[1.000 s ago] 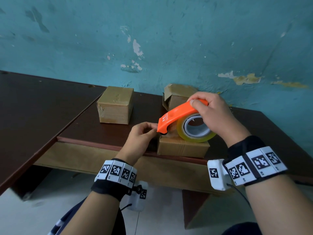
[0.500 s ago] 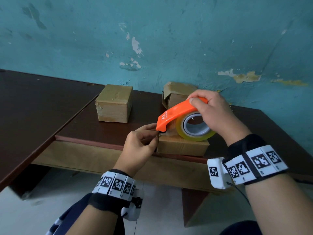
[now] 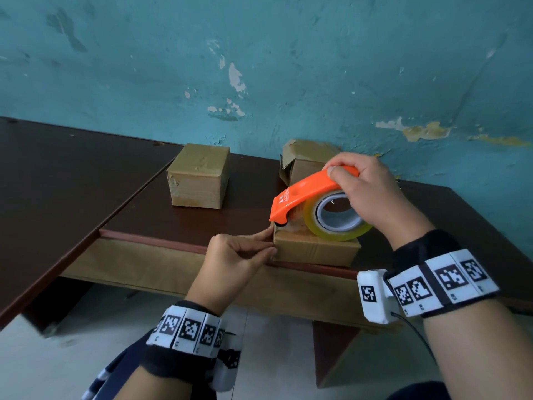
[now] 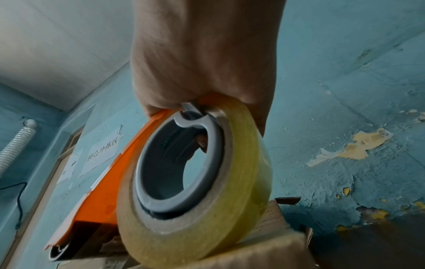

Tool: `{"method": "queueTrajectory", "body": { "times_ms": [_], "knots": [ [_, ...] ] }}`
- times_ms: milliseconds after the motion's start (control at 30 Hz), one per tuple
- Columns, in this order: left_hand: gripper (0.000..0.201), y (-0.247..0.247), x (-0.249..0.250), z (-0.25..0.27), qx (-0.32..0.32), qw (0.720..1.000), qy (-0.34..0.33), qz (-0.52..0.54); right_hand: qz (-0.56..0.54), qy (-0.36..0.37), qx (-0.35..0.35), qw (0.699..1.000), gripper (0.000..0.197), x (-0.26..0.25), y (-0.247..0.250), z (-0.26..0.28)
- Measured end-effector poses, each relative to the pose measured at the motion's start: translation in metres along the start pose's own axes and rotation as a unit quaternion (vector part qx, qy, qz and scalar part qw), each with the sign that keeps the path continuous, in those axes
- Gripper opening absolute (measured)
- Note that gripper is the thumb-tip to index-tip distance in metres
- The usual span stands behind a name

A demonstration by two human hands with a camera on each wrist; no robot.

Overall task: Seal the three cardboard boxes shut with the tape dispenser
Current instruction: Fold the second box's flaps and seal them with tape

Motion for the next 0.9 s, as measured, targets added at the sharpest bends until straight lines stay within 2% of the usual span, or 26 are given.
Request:
{"method": "queueTrajectory", "body": {
  "times_ms": [133,267,300,400,433,567,667,733,900],
  "knots": [
    [0.021,0.002,-0.001,-0.002,0.023,1.000,0.007,0.016,0.003,0.003,0.004,1.000,0.022,0.000,0.001,0.000],
    [0.051,-0.008,0.002,-0.012,-0.026,0.999,-0.008,-0.026,0.005,0.002,0.003,1.000,0.022,-0.001,0.001,0.000],
    [0.052,-0.014,0.003,-0.014,-0.045,0.998,-0.013,-0.037,0.005,0.002,0.002,1.000,0.022,-0.001,0.001,0.001],
    [0.025,-0.027,0.008,-0.020,-0.077,0.997,-0.030,0.006,0.002,0.002,0.002,1.000,0.022,0.000,0.001,0.000],
    [0.023,-0.027,0.008,-0.024,-0.078,0.996,-0.034,0.012,0.003,0.001,0.001,1.000,0.021,0.001,0.000,0.000],
    [0.023,-0.016,0.006,-0.040,-0.075,0.997,-0.010,-0.008,0.005,-0.004,-0.001,1.000,0.022,0.003,0.000,-0.002],
    [0.041,-0.014,0.004,-0.039,-0.053,0.998,-0.021,-0.011,0.003,-0.005,-0.002,1.000,0.022,0.003,0.000,-0.002],
    [0.045,-0.018,0.004,-0.036,-0.058,0.998,-0.035,0.008,0.004,-0.006,-0.004,1.000,0.022,0.003,0.000,-0.001],
    [0.036,-0.030,0.009,-0.031,-0.106,0.989,-0.098,-0.025,0.000,-0.009,-0.004,1.000,0.022,0.002,0.000,-0.001]
  ]
}}
Point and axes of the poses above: each hand's wrist, its own z-axis away from the middle knuckle, its own y-axis out of the back of the hand, x = y × z, the point moved 9 cm from there along -z, towards the middle knuckle, and after that the axes turned 1 degree about -z, right-handed, at the moved point
